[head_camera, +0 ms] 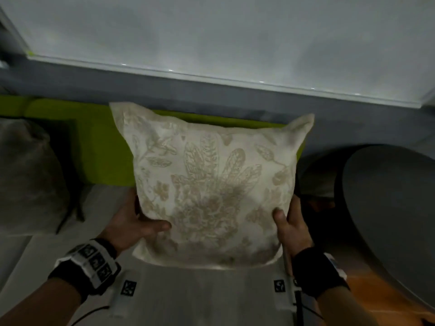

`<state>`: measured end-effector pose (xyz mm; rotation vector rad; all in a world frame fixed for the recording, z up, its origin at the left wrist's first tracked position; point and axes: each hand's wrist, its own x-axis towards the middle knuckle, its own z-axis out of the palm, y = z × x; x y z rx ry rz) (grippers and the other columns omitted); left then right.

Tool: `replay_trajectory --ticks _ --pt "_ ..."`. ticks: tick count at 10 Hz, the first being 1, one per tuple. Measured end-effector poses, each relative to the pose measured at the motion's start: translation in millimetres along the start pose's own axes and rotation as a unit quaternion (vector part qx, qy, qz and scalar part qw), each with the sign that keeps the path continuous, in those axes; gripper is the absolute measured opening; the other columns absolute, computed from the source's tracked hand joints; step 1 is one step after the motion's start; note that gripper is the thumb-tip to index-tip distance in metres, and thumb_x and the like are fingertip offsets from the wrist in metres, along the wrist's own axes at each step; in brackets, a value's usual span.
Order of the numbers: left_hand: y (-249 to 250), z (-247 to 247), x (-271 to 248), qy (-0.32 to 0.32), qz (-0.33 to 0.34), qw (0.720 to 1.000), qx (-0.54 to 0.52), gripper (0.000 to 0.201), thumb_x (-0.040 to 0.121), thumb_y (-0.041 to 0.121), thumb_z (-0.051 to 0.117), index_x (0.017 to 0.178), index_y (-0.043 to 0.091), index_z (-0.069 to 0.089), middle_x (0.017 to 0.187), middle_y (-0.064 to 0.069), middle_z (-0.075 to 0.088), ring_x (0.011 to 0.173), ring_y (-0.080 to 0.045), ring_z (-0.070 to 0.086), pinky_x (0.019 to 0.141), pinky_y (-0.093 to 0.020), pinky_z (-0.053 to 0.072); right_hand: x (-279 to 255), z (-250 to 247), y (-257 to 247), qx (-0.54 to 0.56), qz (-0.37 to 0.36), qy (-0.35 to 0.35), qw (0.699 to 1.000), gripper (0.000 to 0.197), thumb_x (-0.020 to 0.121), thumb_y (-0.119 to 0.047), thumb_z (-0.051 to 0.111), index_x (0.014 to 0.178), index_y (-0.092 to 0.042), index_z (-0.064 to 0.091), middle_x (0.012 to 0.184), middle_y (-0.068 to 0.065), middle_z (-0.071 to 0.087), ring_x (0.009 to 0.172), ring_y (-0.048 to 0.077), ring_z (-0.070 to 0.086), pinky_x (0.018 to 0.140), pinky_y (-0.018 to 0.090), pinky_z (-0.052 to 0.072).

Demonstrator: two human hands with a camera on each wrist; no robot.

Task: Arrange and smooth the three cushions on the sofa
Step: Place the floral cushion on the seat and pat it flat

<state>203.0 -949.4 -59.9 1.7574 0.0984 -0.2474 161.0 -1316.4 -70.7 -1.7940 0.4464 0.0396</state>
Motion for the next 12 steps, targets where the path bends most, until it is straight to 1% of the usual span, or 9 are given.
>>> replay_trajectory --ticks 1,3,4,5,6,7,8,11,12 --pt "2 6 20 -0.015 0.039 0.999 0.019 0.118 0.053 0.009 0.091 0.145 0.042 0.025 0.136 0.035 0.046 0.119 0.023 0.044 0.089 -0.007 0.047 19 -7 -13 -0.036 -0.043 -0.001 0.998 0.118 0.051 -0.082 0.07 0.149 -0.031 0.028 0.136 -0.003 0.057 0.125 0.022 0.055 0.1 0.046 0.048" --pt "-5 25 47 0.001 0.009 0.998 0.055 0.12 0.054 0.008 0.095 0.144 0.034 0.019 0.139 0.016 0.042 0.129 -0.009 0.044 0.099 -0.032 0.044 45 -22 -6 -0.06 -0.042 -0.007 0.997 0.121 0.05 -0.077 0.07 0.153 -0.028 0.031 0.134 -0.006 0.056 0.125 0.015 0.054 0.085 0.015 0.046" --pt "-15 38 53 0.004 -0.003 0.998 0.07 0.12 0.053 0.009 0.095 0.141 0.033 0.018 0.139 0.011 0.039 0.127 -0.012 0.043 0.102 -0.039 0.045 53 -22 -1 -0.073 -0.017 -0.03 0.997 0.127 0.049 -0.074 0.069 0.158 -0.027 0.024 0.135 -0.01 0.049 0.124 0.01 0.047 0.081 0.008 0.043" --pt "-26 46 58 0.009 -0.023 0.995 0.092 0.125 0.05 0.012 0.097 0.144 0.03 0.016 0.14 0.012 0.034 0.129 -0.013 0.04 0.108 -0.044 0.042 60 -18 9 -0.068 -0.009 -0.044 0.997 0.133 0.049 -0.072 0.071 0.159 -0.025 0.014 0.139 -0.01 0.045 0.127 0.009 0.045 0.091 0.019 0.043" --pt "-41 49 60 0.007 -0.036 0.996 0.087 0.129 0.047 0.02 0.098 0.143 0.035 0.013 0.136 0.023 0.035 0.13 -0.012 0.04 0.107 -0.042 0.042 61 -15 21 -0.046 -0.042 -0.051 0.997 0.127 0.059 -0.064 0.073 0.161 -0.026 0.007 0.143 -0.016 0.041 0.118 -0.009 0.049 0.079 -0.002 0.042" --pt "-50 52 54 -0.009 -0.022 0.997 0.074 0.131 0.05 0.022 0.096 0.149 0.035 0.012 0.133 0.032 0.036 0.131 -0.007 0.041 0.102 -0.033 0.04 55 -15 38 -0.031 -0.109 -0.006 0.993 0.126 0.071 -0.054 0.081 0.163 -0.023 0.001 0.16 -0.008 0.031 0.14 -0.01 0.037 0.106 0.02 0.047" --pt "-50 51 55 -0.022 0.001 0.996 0.087 0.123 0.057 0.024 0.093 0.145 0.046 0.01 0.151 0.016 0.035 0.137 -0.007 0.037 0.108 -0.032 0.037 63 -15 58 -0.137 -0.182 -0.006 0.974 0.121 0.073 -0.066 0.079 0.162 -0.022 0.01 0.168 0.003 0.017 0.156 0.025 0.017 0.119 0.058 0.033" --pt "-16 39 50 -0.019 -0.09 0.975 0.201 0.119 0.066 0.055 0.084 0.156 0.033 0.011 0.157 -0.001 0.037 0.139 -0.027 0.042 0.109 -0.048 0.041 76 -22 27 -0.216 -0.091 -0.077 0.969 0.127 0.065 -0.079 0.078 0.161 -0.031 0.011 0.166 -0.001 0.021 0.155 0.021 0.02 0.119 0.054 0.034" --pt "-11 13 28 0.025 -0.138 0.962 0.234 0.119 0.062 0.075 0.073 0.157 0.033 0.014 0.157 -0.003 0.036 0.136 -0.032 0.046 0.108 -0.048 0.042 23 -33 9 -0.15 -0.07 -0.095 0.982 0.112 0.076 -0.06 0.083 0.155 -0.058 0.003 0.167 -0.018 0.02 0.152 0.007 0.025 0.121 0.042 0.033"
